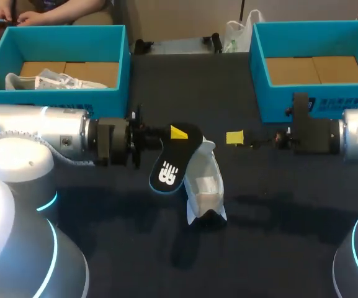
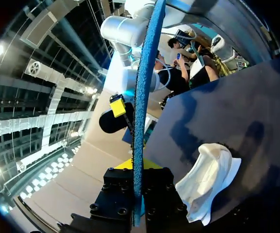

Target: Take the shoe out of the shoebox, open the shoe tongue, remove and reinsert the insole, then place the shoe into the shoebox

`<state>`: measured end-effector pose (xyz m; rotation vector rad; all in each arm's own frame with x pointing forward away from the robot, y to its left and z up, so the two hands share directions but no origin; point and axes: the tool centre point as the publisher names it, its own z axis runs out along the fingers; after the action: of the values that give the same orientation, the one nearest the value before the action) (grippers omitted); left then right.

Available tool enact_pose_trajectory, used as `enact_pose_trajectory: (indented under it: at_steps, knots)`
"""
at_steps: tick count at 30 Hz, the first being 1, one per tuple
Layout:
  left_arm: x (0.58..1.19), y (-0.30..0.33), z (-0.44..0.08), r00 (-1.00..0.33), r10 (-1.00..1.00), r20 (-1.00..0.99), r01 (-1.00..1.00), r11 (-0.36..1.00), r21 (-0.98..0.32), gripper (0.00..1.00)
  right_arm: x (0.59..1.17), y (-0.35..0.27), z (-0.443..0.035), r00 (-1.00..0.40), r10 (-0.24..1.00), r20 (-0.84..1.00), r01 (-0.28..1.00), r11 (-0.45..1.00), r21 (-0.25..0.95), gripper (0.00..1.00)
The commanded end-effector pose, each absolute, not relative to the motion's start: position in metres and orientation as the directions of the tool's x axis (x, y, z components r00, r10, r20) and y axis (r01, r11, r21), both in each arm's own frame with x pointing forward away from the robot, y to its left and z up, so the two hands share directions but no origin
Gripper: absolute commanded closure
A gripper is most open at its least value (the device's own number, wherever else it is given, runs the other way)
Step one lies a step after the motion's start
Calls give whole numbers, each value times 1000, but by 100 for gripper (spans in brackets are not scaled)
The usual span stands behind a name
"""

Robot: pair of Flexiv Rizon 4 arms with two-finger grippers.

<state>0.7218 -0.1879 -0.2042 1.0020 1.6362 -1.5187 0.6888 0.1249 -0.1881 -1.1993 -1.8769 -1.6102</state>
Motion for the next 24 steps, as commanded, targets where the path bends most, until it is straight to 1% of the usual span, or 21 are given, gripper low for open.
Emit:
enact_pose_trajectory:
  at_steps: [1, 10, 11, 12, 13, 15, 16, 17, 20, 21, 23, 24]
  knots:
    - [727, -188, -203, -473, 97, -876, 881, 15, -474, 100, 684, 125, -185, -552, 358, 753, 799, -30, 601, 0]
    - [727, -188, -203, -473, 97, -876, 881, 15, -474, 100, 684, 125, -185, -552, 358, 753, 799, -30, 601, 0]
    - [725, -187, -203, -491, 91, -866, 870, 3, -493, 100, 687, 124, -184, -594, 371, 714, 771, 10, 636, 0]
    - [723, -186, -201, -532, 92, -842, 844, -22, -536, 100, 690, 122, -182, -629, 411, 660, 739, 52, 672, 0]
    - [721, -185, -198, -543, 90, -835, 837, -22, -546, 100, 694, 119, -180, -677, 447, 584, 697, 134, 705, 0]
    - [720, -183, -195, -569, 100, -816, 819, -17, -574, 100, 697, 113, -179, -733, 447, 512, 634, 178, 752, 0]
    - [720, -181, -193, -587, 91, -804, 806, -29, -592, 100, 699, 110, -178, -788, 440, 431, 568, 252, 783, 0]
    - [719, -180, -192, -598, 90, -797, 798, -33, -602, 100, 700, 109, -178, -809, 434, 396, 537, 273, 798, 0]
    - [719, -178, -189, -644, 109, -757, 759, -31, -650, 100, 702, 106, -181, -863, 400, 310, 460, 366, 809, 0]
    - [718, -177, -189, -666, 123, -736, 738, -33, -674, 100, 703, 107, -182, -891, 364, 272, 414, 402, 817, 0]
    - [716, -176, -184, -706, 103, -700, 699, -55, -713, 100, 705, 109, -184, -906, 360, 222, 385, 486, 785, 0]
    - [714, -175, -181, -720, 108, -685, 683, -60, -728, 100, 705, 110, -185, -925, 323, 202, 348, 503, 791, 0]
